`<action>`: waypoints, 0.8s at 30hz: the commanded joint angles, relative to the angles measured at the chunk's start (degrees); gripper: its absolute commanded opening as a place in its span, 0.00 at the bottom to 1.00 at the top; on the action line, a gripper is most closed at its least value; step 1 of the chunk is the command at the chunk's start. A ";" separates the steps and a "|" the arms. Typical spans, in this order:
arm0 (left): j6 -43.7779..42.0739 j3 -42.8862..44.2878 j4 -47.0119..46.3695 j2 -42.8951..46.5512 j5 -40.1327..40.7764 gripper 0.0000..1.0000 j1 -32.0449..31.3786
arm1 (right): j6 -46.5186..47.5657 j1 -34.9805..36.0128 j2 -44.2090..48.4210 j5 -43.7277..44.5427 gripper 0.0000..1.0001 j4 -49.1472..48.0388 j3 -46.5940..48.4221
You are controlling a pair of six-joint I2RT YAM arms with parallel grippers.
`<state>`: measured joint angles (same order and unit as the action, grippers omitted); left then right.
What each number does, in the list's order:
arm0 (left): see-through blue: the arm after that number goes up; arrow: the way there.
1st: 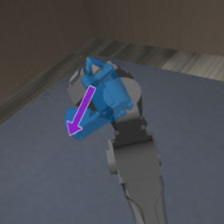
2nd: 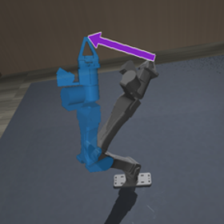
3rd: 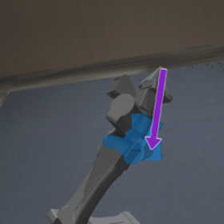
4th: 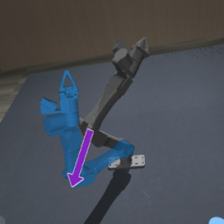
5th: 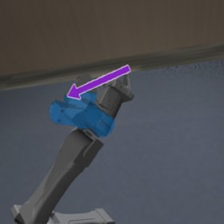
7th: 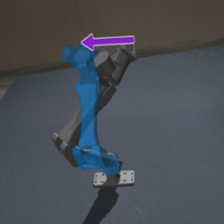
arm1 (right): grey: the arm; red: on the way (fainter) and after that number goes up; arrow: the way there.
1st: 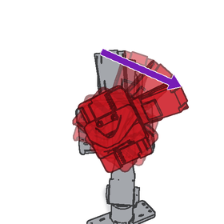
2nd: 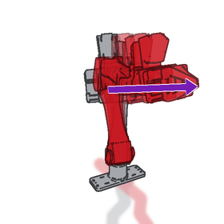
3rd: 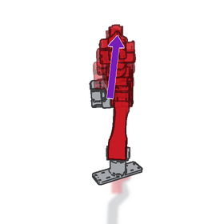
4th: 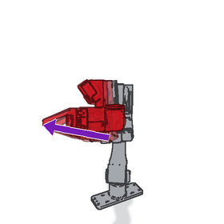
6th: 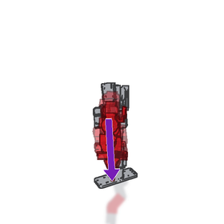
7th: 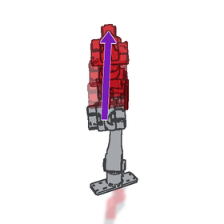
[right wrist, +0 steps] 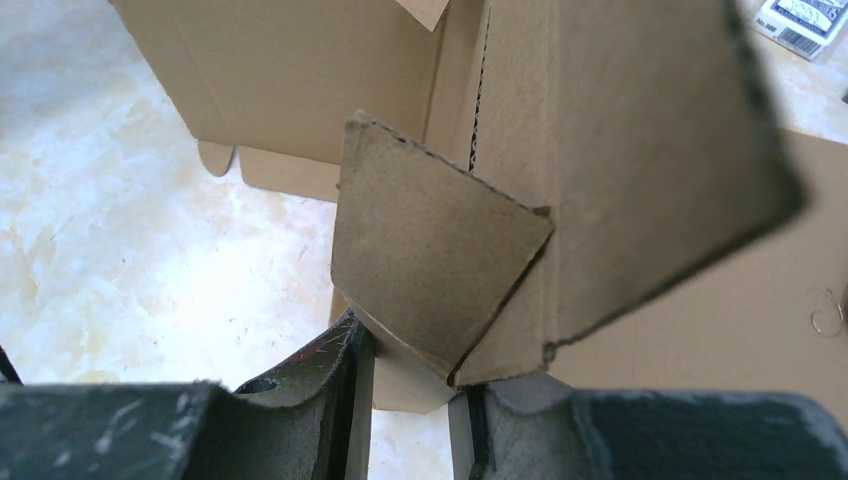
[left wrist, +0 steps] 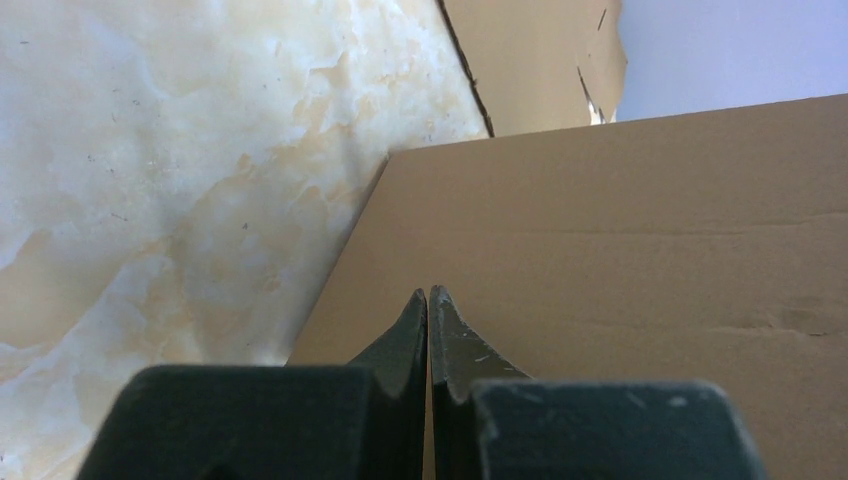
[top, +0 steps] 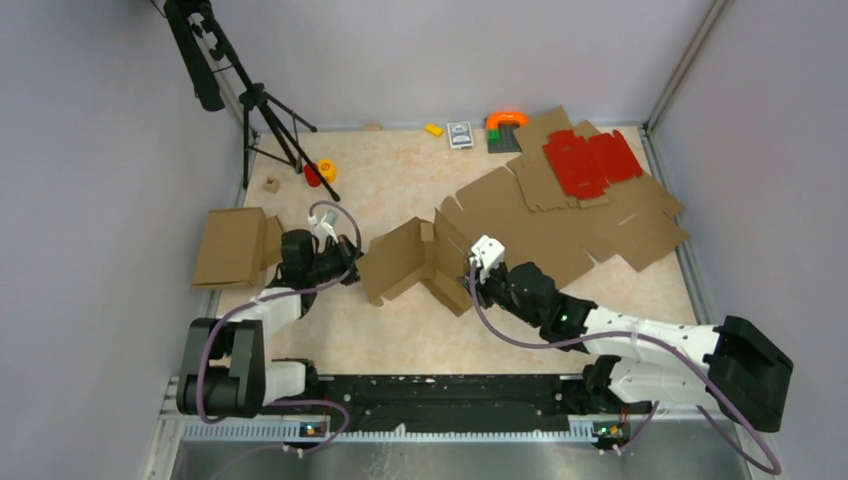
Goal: Fold the paper box
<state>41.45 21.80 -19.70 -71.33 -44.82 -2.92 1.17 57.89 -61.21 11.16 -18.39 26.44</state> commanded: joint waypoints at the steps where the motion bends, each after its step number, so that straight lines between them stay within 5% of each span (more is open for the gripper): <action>1: -4.71 3.79 -2.41 -2.98 -1.53 0.00 -0.77 | 4.60 -0.48 -0.65 -7.96 0.21 0.85 2.56; 8: -2.10 0.97 -7.96 -2.68 -3.31 0.00 -0.77 | 5.97 -3.36 -1.80 -13.50 0.18 -0.55 3.36; 24: -3.22 -7.05 19.16 24.36 7.77 0.00 -0.86 | 6.27 -8.38 -10.78 -28.45 0.20 -5.11 8.46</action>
<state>38.96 16.25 -8.10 -52.69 -41.89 -3.55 6.13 49.89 -69.28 -9.72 -21.93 31.11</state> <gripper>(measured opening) 0.001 0.266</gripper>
